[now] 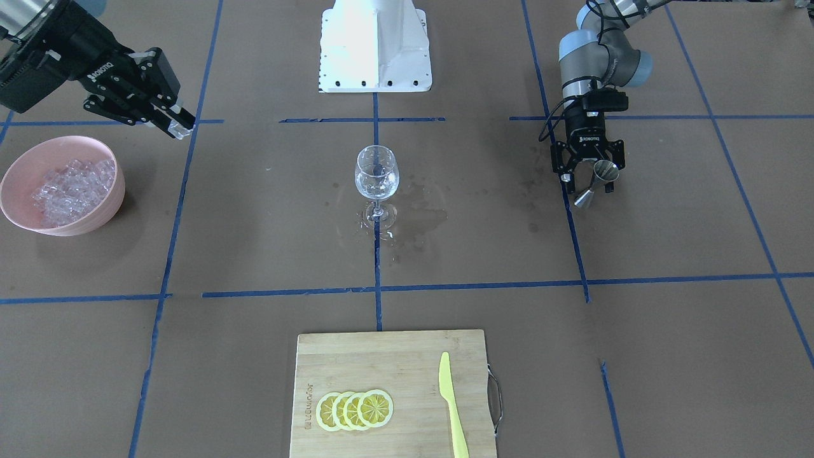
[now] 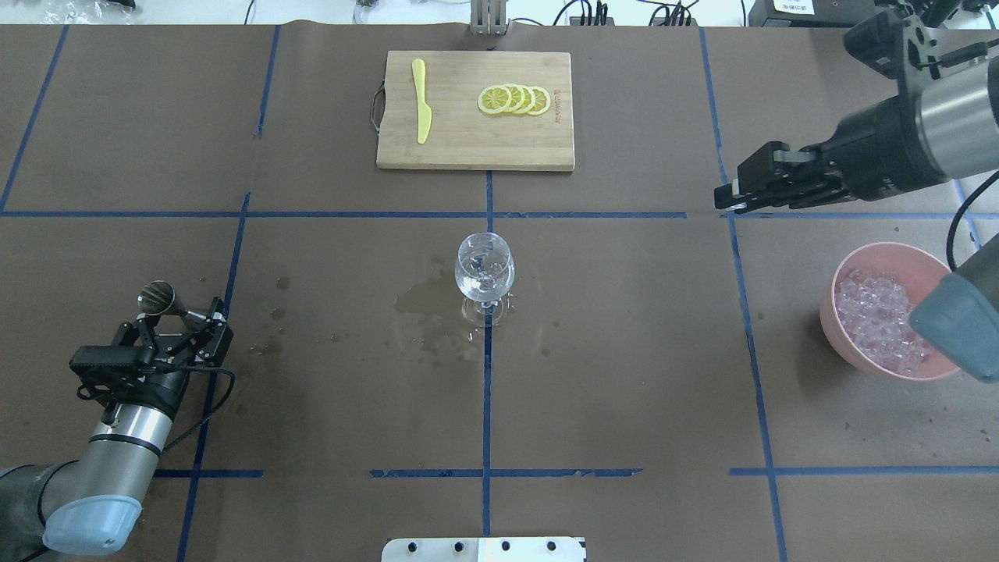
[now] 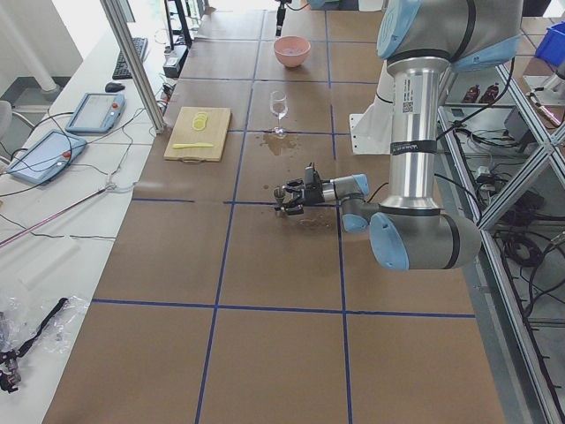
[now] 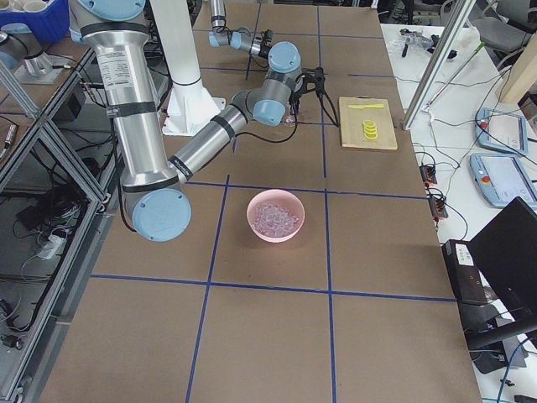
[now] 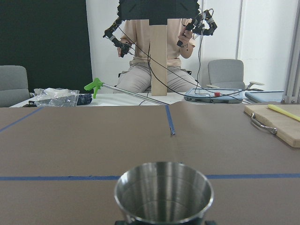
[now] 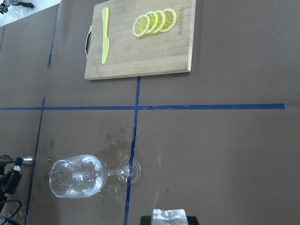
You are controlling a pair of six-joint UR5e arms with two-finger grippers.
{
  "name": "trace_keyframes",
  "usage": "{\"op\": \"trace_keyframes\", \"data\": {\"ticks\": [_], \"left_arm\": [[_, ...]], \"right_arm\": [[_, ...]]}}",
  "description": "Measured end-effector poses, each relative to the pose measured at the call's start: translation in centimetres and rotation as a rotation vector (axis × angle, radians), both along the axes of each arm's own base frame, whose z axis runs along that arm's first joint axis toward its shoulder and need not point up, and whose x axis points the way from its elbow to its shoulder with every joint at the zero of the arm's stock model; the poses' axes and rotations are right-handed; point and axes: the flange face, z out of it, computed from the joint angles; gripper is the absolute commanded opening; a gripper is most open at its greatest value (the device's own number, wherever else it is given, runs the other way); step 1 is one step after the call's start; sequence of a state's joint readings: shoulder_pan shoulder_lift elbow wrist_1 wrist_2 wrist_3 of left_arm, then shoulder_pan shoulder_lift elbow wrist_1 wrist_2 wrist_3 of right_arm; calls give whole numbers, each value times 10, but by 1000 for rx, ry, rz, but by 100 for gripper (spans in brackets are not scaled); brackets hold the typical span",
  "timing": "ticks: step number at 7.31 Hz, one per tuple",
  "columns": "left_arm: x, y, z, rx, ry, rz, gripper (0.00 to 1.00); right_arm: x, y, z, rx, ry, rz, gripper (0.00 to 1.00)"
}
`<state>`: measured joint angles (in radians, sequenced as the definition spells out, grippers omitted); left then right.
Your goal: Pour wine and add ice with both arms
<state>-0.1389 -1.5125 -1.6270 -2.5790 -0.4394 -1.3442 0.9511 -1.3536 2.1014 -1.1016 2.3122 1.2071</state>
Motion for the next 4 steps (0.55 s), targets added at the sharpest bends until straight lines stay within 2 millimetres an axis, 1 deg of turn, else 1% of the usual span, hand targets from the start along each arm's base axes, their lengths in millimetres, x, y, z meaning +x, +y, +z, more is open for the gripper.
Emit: {"op": "trace_keyframes", "data": {"ticks": [1,2,3,4], "left_arm": [[-4,2,-10,-24,-4,37,100],[-12,4,-18,-49,-28,69,100],[-19,7,-18,-78,-62,102,100],[-25,11,-13,-115,-93,143,100]], "right_arm": [[-19,3,-10,2,-3,11,0],[-34,7,-16,8,-5,16,0],[-43,8,-21,12,-6,15,0],[-48,8,-26,15,-12,15,0]]}}
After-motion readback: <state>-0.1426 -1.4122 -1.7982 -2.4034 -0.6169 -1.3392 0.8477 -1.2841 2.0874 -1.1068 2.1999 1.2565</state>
